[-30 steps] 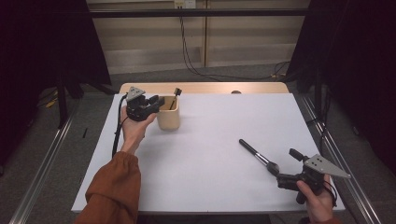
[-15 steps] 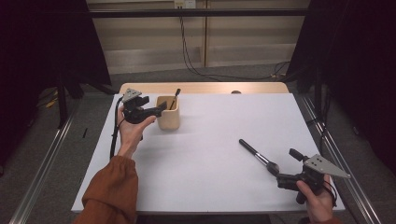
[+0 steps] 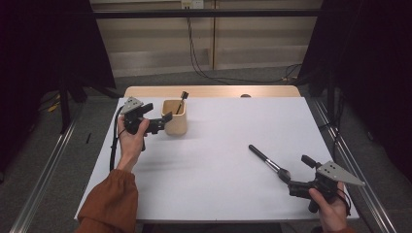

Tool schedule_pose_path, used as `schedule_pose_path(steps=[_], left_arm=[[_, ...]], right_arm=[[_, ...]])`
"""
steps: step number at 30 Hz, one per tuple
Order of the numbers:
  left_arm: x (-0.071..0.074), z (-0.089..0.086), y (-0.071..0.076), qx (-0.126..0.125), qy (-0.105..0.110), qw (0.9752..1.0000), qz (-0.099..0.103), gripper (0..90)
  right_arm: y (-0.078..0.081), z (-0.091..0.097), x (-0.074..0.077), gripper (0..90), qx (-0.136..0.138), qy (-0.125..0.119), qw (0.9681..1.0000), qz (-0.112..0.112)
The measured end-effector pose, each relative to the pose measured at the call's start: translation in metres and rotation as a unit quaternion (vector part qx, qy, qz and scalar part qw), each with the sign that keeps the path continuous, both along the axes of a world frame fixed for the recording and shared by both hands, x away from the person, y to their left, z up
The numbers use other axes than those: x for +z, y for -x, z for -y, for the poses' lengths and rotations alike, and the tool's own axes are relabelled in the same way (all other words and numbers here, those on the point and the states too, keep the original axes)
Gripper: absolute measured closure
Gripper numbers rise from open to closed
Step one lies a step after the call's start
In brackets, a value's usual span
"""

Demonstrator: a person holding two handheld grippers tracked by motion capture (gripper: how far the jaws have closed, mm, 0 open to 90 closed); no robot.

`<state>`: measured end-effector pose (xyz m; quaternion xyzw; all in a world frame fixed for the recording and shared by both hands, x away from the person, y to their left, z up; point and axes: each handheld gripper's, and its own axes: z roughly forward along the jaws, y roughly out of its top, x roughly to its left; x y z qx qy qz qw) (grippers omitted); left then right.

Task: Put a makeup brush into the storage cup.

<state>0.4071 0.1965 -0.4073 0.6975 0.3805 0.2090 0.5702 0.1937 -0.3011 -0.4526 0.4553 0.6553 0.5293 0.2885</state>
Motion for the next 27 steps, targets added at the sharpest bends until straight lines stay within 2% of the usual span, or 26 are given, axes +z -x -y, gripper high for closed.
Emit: schedule_pose_path(steps=[5, 6, 9, 13, 16, 19, 25, 27], left_arm=[[0.003, -0.005, 0.006, -0.004, 0.005, 1.0, 0.003, 7.2], [0.003, -0.007, 0.009, -0.006, 0.012, 0.9999, 0.003, 7.2], [0.002, -0.012, 0.015, -0.016, 0.004, 0.9998, 0.008, 7.2], [-0.001, -0.015, 0.022, -0.005, 0.009, 0.9999, 0.012, 6.8], [-0.002, -0.019, 0.029, -0.003, -0.003, 0.9998, 0.018, 6.2], [-0.002, -0.025, 0.042, 0.014, -0.022, 0.999, 0.036, 5.7], [-0.005, -0.031, 0.054, 0.0, -0.015, 0.9993, 0.034, 6.5], [-0.006, -0.034, 0.061, 0.007, -0.017, 0.9996, 0.023, 5.0]], right_arm=[[0.001, 0.001, 0.0, 0.0, -0.002, 0.0, 1.0, -0.001], [0.001, 0.001, 0.0, 0.0, -0.001, -0.001, 1.0, -0.002], [0.002, 0.001, 0.0, 0.0, -0.001, 0.0, 1.0, 0.0], [0.002, 0.002, 0.0, 0.0, -0.004, 0.001, 1.0, 0.0], [0.003, 0.001, 0.0, 0.0, -0.005, 0.0, 1.0, 0.0], [0.003, 0.002, 0.0, 0.0, -0.006, -0.001, 1.0, -0.001], [0.003, 0.002, 0.0, 0.0, -0.005, -0.002, 1.0, 0.0], [0.003, 0.002, 0.0, 0.0, -0.006, -0.002, 1.0, 0.0]])
